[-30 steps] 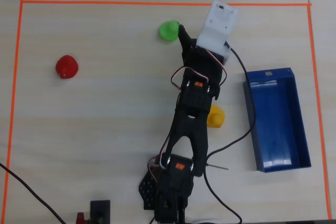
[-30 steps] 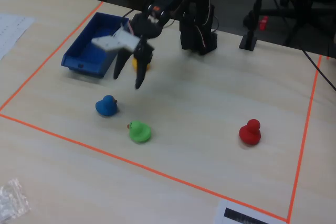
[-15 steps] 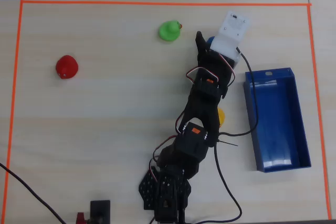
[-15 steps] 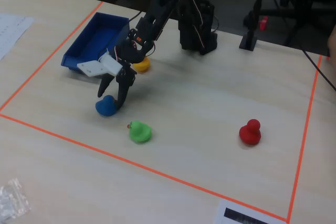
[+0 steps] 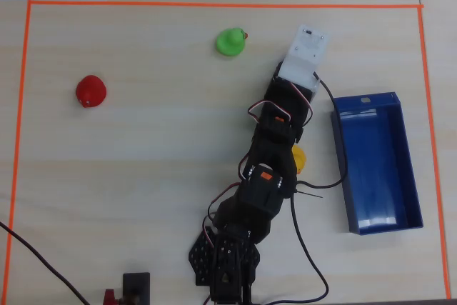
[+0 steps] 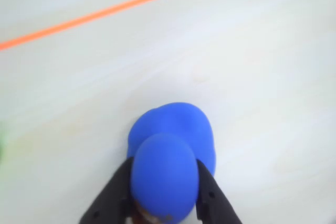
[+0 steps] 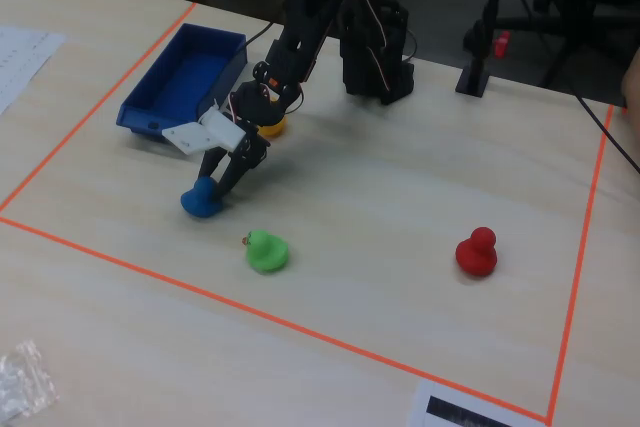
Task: Grasp blue duck and put it into box.
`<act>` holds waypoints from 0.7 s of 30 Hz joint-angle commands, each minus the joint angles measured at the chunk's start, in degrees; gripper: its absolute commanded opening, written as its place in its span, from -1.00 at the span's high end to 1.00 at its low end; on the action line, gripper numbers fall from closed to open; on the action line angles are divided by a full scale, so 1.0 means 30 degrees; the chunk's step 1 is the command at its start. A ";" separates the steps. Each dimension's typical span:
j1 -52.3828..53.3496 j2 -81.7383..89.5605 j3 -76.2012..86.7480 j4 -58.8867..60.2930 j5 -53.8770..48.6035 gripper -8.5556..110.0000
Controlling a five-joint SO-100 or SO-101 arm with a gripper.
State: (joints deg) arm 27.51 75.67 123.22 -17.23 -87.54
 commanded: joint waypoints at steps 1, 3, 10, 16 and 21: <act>-0.0059 0.0732 -0.0029 -0.0176 0.0615 0.86; 0.0176 0.1318 -0.0205 -0.0762 0.1465 0.86; 0.3545 0.4717 -0.3281 0.0850 0.1172 0.86; 0.7354 0.9023 0.0703 0.1553 -0.1934 0.86; 0.9785 1.1514 0.6035 -0.1553 -0.3574 0.86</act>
State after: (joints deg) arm 53.26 103.54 132.28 -10.55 -96.33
